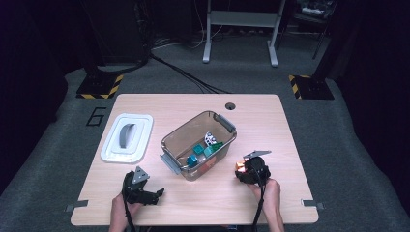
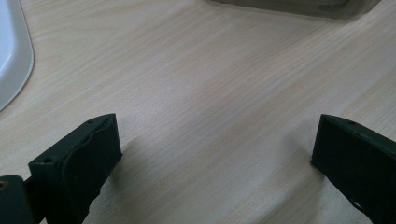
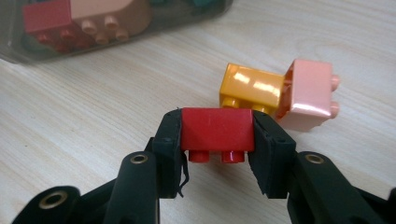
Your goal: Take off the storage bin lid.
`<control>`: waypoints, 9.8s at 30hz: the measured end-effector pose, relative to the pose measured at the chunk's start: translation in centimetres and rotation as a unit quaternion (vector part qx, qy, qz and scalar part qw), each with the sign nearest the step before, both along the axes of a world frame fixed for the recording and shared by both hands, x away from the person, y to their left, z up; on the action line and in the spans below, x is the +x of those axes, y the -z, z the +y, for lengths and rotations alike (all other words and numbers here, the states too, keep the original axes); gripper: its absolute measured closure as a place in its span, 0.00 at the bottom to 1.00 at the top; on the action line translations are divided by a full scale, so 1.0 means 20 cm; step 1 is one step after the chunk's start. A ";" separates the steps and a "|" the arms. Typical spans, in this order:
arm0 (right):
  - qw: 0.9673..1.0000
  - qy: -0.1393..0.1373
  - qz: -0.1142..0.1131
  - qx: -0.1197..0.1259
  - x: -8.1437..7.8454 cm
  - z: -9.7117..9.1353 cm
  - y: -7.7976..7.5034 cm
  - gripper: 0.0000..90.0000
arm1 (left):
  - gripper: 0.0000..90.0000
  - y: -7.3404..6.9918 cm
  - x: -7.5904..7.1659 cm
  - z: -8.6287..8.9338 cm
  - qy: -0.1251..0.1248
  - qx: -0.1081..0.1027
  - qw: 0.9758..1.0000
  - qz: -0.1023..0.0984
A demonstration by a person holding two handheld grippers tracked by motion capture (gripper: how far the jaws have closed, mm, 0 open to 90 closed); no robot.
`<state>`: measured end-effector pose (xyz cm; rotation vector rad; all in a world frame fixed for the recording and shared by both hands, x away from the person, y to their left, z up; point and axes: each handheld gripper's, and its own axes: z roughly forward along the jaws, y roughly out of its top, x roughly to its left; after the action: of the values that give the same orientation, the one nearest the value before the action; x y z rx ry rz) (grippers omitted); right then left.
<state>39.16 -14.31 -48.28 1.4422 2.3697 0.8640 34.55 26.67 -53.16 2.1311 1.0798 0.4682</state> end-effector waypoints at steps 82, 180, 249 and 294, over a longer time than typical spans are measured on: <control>0.995 -0.080 -0.048 -0.021 0.27 0.33 -0.55 0.33 | 0.01 0.00 0.00 0.00 0.000 0.000 1.000 0.000; 0.997 0.066 -0.030 -0.005 0.20 -0.17 -0.20 0.80 | 0.01 0.00 0.00 0.00 0.000 0.000 1.000 0.000; 0.985 -0.154 -0.081 -0.005 0.12 0.62 -0.62 0.80 | 0.01 0.00 0.00 0.00 0.002 0.003 1.000 -0.001; 0.991 -0.075 -0.107 0.041 -0.03 0.18 -0.45 0.11 | 0.01 0.00 0.00 0.00 0.002 0.003 1.000 -0.001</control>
<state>38.47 -10.73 -39.28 1.1439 2.3267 1.1050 34.58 26.71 -53.14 2.1366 1.0748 0.4731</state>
